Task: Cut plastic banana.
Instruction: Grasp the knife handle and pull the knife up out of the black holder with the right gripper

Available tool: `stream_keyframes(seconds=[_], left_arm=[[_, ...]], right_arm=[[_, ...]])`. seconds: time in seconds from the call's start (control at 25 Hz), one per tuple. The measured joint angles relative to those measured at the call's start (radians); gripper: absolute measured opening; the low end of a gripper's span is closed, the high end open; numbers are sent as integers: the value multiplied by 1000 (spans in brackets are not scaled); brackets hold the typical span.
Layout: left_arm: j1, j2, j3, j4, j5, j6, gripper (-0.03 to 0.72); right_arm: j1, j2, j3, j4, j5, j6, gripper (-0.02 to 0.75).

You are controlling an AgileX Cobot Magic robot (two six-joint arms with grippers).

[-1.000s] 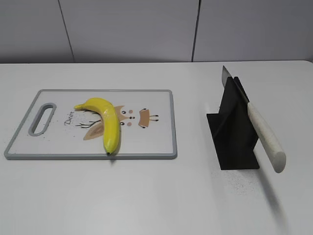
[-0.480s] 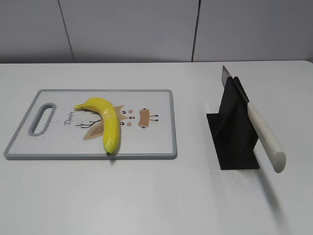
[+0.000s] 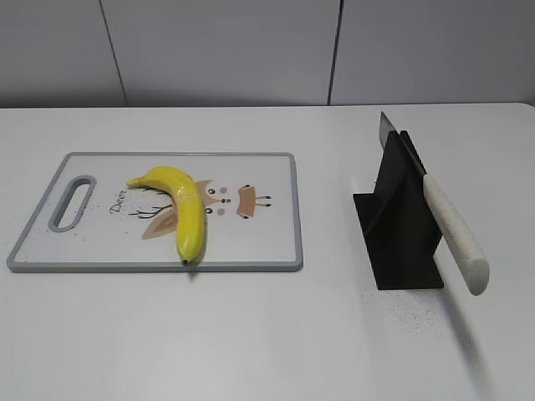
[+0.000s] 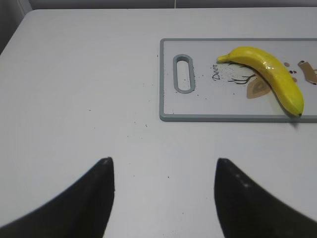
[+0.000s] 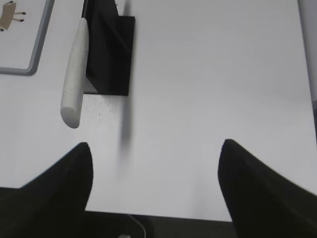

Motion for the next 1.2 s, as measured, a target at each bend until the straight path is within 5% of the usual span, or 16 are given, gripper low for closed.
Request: stream_keyframes(seconds=[0.52, 1.2], left_arm=[[0, 2, 0, 1, 0, 0, 589], [0, -11, 0, 1, 0, 0, 586]], right_arm=[[7, 470, -201, 199, 85, 0, 592], [210, 814, -205, 134, 24, 88, 552]])
